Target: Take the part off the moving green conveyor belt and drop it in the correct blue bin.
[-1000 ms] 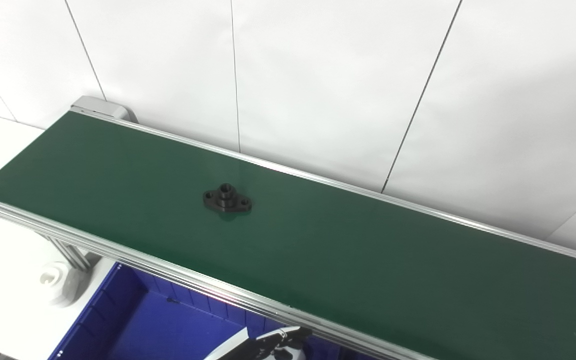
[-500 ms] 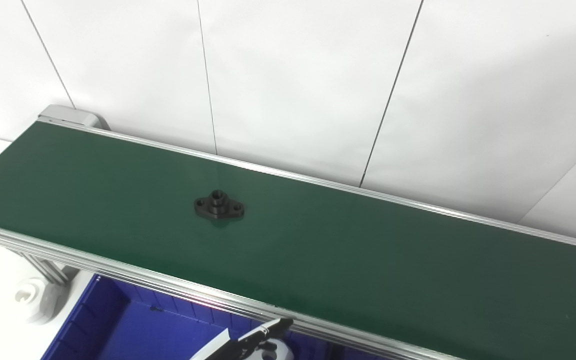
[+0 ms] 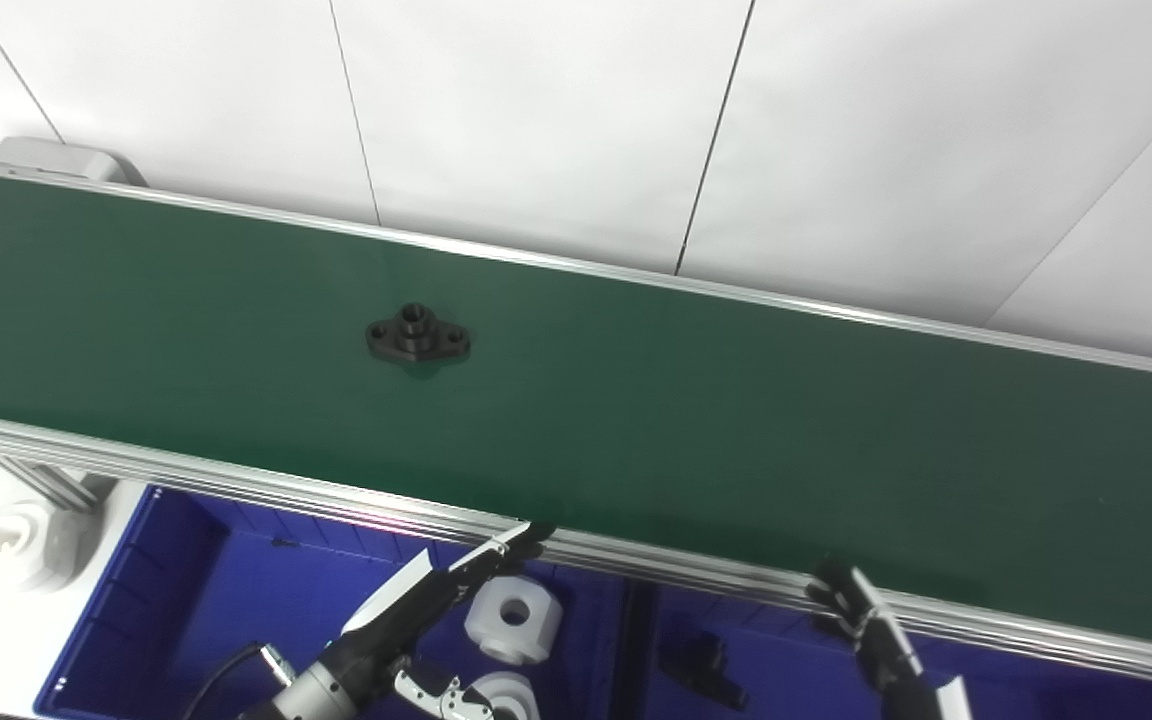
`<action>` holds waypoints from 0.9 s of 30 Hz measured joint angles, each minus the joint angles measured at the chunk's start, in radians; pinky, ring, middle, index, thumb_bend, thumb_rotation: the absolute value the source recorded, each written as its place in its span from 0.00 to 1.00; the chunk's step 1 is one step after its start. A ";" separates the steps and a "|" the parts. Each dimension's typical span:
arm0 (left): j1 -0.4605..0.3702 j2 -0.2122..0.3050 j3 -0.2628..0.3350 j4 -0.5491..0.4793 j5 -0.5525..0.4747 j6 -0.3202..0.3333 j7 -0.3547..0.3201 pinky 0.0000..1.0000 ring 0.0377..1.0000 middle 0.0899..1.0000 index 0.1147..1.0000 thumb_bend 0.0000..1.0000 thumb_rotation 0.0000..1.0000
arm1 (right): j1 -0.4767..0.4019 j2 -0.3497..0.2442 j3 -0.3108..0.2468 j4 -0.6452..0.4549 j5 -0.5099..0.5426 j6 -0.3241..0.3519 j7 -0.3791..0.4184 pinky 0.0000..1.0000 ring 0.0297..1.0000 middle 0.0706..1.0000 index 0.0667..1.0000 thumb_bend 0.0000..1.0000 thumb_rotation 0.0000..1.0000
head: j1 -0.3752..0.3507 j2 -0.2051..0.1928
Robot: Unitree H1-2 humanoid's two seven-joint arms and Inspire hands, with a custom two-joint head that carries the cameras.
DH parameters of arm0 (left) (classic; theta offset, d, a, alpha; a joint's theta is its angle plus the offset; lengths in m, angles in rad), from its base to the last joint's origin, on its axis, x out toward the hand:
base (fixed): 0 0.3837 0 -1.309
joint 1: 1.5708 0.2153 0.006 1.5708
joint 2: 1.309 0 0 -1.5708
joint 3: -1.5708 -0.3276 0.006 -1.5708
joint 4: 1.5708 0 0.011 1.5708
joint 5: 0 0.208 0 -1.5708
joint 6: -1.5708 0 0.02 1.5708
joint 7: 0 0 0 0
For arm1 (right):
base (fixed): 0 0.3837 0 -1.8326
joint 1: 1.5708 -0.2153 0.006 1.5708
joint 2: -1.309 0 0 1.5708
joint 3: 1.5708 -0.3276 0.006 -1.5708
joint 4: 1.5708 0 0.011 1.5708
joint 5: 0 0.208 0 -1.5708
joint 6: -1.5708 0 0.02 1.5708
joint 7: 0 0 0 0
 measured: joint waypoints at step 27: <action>-0.041 -0.011 -0.010 0.052 0.041 0.003 -0.016 0.83 0.91 0.97 0.94 0.87 0.26 | -0.583 -0.022 -0.006 0.021 -0.065 0.291 0.168 0.70 0.75 0.79 0.81 0.81 0.24 | 0.141 -0.083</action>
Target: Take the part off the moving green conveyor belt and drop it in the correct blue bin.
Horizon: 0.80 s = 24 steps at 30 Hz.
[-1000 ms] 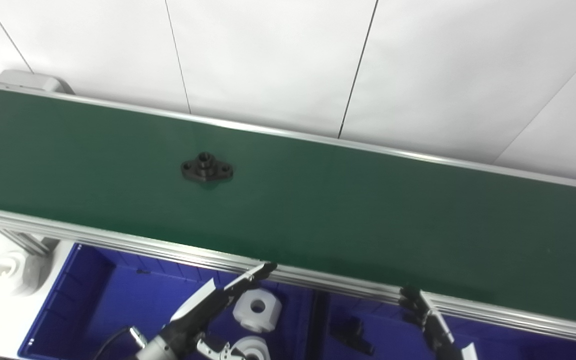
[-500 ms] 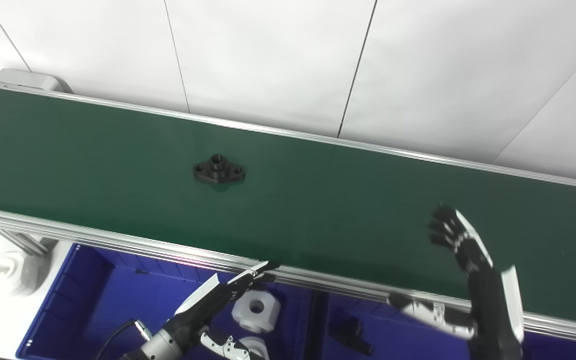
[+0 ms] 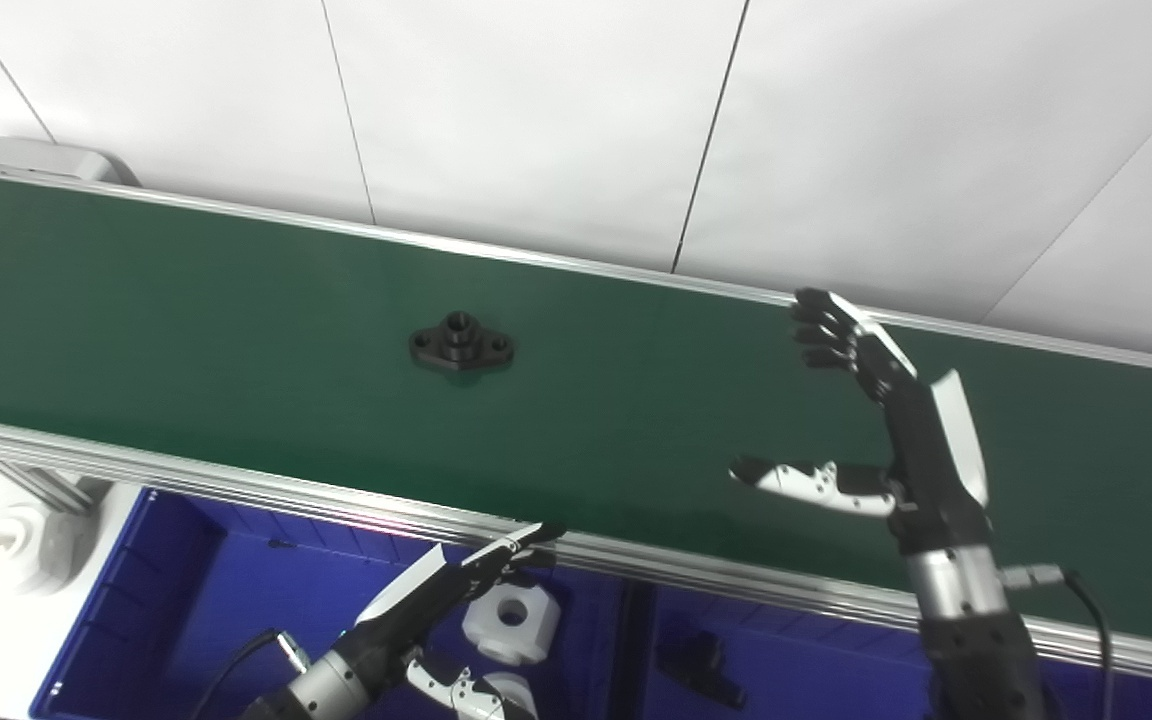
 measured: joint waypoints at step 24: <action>-0.036 0.082 -0.092 0.015 0.067 -0.038 0.103 0.91 0.95 0.97 0.93 0.90 0.34 | -0.431 0.060 0.211 0.344 -0.296 0.219 0.104 0.64 0.71 0.75 0.82 0.84 0.28 | -0.094 -0.038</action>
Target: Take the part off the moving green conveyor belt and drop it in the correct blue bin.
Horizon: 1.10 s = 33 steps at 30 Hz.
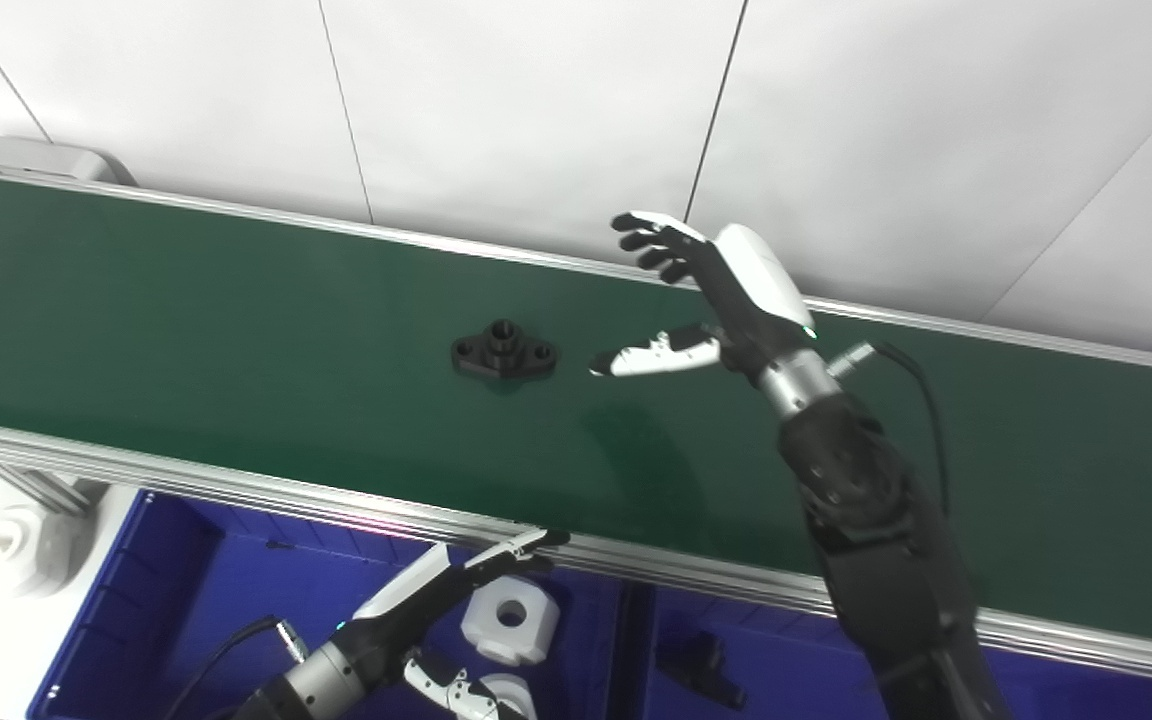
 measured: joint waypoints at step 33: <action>0.044 0.005 -0.028 -0.004 -0.105 0.003 -0.037 0.82 0.85 0.88 0.88 0.89 0.32 | -0.136 0.002 0.201 0.321 -0.167 0.026 0.009 0.58 0.63 0.69 0.86 0.83 0.24 | 0.000 0.000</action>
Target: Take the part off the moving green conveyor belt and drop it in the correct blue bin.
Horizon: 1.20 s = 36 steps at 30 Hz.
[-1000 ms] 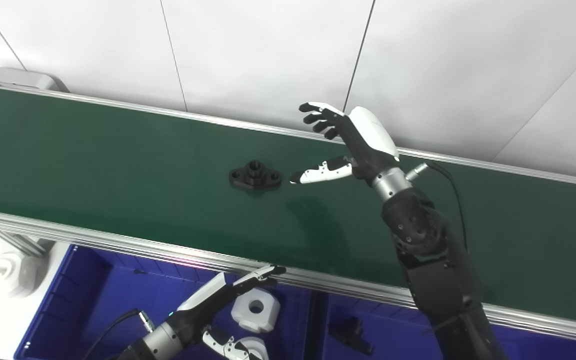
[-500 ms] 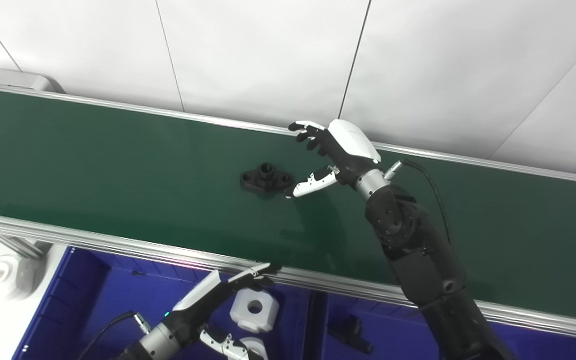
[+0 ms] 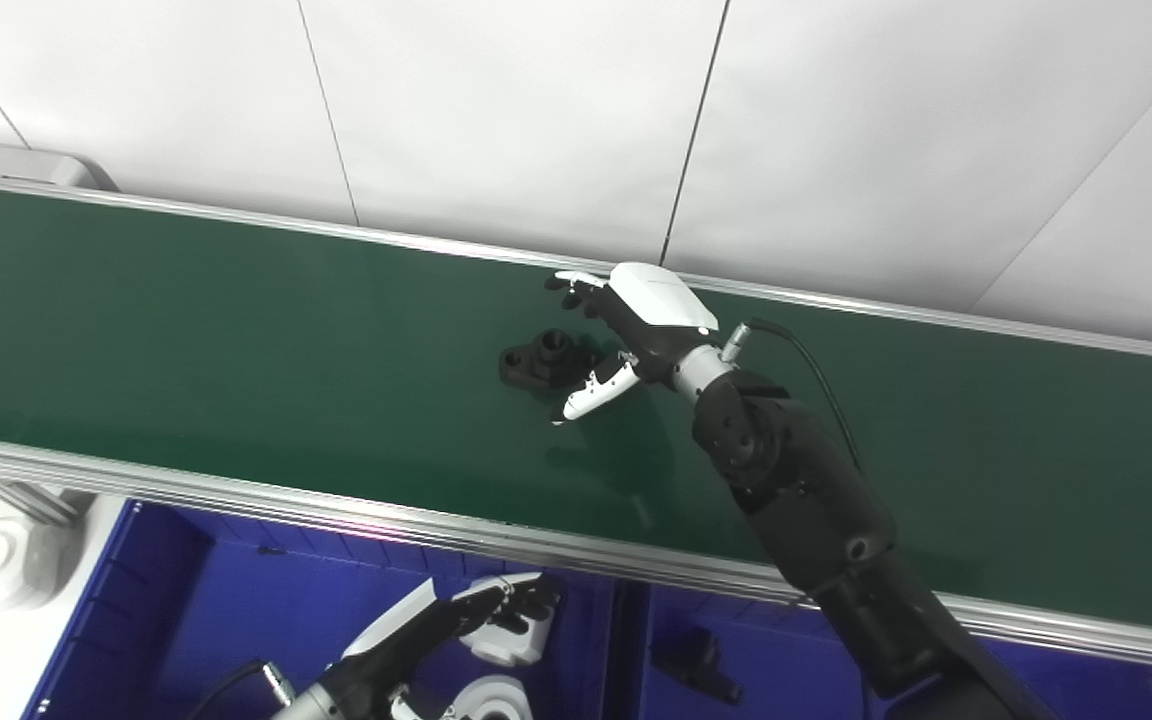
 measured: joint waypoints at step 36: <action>0.014 -0.078 0.056 -0.032 -0.012 0.032 -0.036 0.86 0.88 0.87 0.87 0.89 0.30 | 0.012 -0.135 0.227 0.113 -0.252 -0.187 -0.432 0.03 0.05 0.08 0.45 0.52 0.12 | 0.009 0.052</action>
